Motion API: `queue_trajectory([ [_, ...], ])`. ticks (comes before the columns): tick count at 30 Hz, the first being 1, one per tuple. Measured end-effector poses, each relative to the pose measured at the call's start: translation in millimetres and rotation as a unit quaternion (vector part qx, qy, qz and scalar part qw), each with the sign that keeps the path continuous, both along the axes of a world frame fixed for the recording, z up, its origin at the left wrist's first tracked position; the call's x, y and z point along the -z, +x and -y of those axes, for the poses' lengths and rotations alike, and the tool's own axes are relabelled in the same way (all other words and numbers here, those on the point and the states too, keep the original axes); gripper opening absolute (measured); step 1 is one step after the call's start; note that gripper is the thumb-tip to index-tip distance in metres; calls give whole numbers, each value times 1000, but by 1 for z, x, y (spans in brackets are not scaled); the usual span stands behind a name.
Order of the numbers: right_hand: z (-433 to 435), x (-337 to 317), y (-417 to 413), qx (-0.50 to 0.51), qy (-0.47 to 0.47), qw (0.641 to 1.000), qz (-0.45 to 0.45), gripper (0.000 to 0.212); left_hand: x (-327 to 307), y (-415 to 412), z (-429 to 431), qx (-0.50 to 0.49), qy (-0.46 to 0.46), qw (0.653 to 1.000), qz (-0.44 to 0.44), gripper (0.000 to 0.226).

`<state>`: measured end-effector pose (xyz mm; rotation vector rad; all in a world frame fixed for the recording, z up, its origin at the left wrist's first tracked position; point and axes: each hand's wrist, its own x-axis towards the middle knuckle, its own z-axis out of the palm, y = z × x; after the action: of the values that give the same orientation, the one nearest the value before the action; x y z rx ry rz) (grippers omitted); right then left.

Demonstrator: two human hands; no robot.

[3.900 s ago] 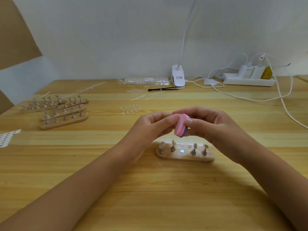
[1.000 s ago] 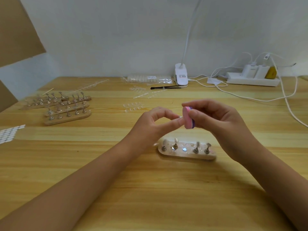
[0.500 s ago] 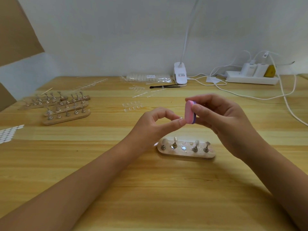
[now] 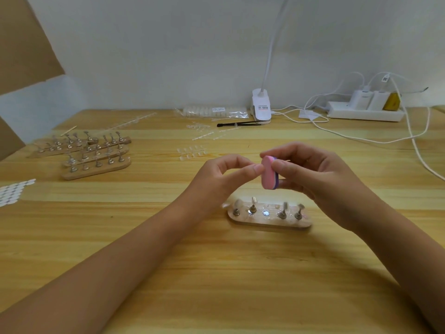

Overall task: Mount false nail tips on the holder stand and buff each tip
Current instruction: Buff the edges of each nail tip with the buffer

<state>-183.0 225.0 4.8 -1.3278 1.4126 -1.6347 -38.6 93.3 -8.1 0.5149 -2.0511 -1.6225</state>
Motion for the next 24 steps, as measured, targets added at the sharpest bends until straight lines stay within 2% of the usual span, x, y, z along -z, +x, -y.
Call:
queue_trajectory([
  [3, 0, 0, -3, 29, -21, 999, 33, 24, 1, 0, 0, 1, 3, 1000, 1, 44],
  [7, 0, 0, -2, -18, 23, 999, 21, 21, 1, -1, 2, 3, 7, 1000, -12, 43],
  [11, 0, -1, -4, 6, -4, 999, 51, 22, 0, -1, 2, 10, 20, 1000, -22, 38],
  [20, 1, 1, 4, -19, 13, 999, 31, 24, -1, -2, 0, 16, 44, 998, -47, 31],
  [24, 1, -1, 4, 43, -34, 996, 70, 27, -1, -1, 0, 10, 44, 998, -44, 32],
])
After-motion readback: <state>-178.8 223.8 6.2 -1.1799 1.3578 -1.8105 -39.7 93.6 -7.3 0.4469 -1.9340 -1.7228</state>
